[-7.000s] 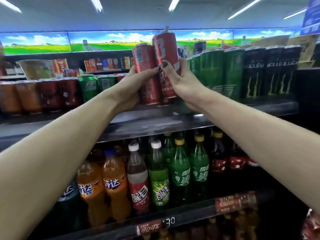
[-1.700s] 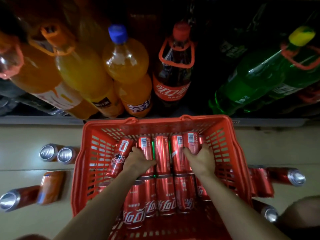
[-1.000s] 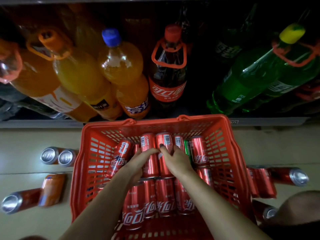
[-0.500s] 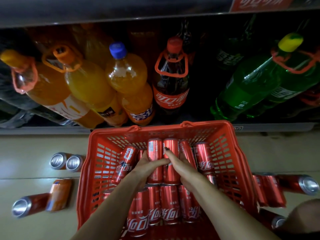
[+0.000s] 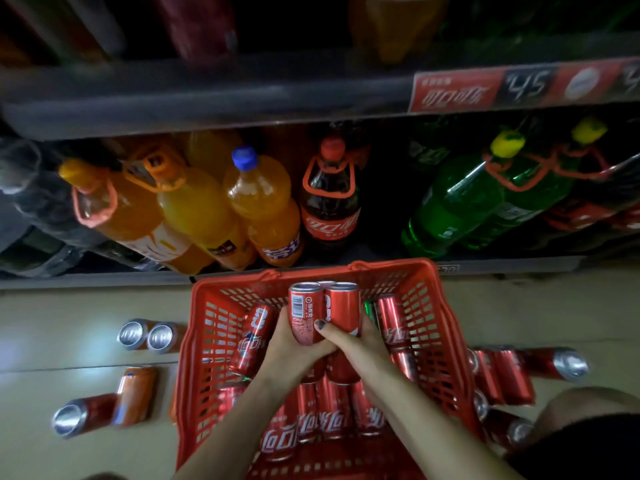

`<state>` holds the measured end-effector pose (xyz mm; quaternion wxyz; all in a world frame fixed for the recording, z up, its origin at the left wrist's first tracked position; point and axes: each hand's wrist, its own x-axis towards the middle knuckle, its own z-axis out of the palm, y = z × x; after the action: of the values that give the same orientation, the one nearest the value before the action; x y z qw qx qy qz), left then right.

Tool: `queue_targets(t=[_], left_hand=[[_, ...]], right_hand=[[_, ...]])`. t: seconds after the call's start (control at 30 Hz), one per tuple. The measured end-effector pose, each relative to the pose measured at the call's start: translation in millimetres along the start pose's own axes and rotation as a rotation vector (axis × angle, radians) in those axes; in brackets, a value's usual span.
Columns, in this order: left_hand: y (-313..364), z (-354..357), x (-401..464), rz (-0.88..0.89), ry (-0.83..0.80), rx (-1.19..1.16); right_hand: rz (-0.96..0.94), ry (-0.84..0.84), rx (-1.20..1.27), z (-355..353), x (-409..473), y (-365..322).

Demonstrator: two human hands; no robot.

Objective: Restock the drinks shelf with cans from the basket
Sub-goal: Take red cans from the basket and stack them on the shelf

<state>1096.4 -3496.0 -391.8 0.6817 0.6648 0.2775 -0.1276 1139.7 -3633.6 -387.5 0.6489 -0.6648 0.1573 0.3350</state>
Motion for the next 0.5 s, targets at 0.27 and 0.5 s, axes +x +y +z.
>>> queue_targets(t=[0.27,0.5], left_hand=[[221,-12,-153,0.167,0.073,0.043],[492,-5,-311,0.405,0.060,0.114]], right_hand=[[-0.177,-0.016,0.097,25,-174,-190],[-0.429,-0.014,0.180,24,-371,-432]])
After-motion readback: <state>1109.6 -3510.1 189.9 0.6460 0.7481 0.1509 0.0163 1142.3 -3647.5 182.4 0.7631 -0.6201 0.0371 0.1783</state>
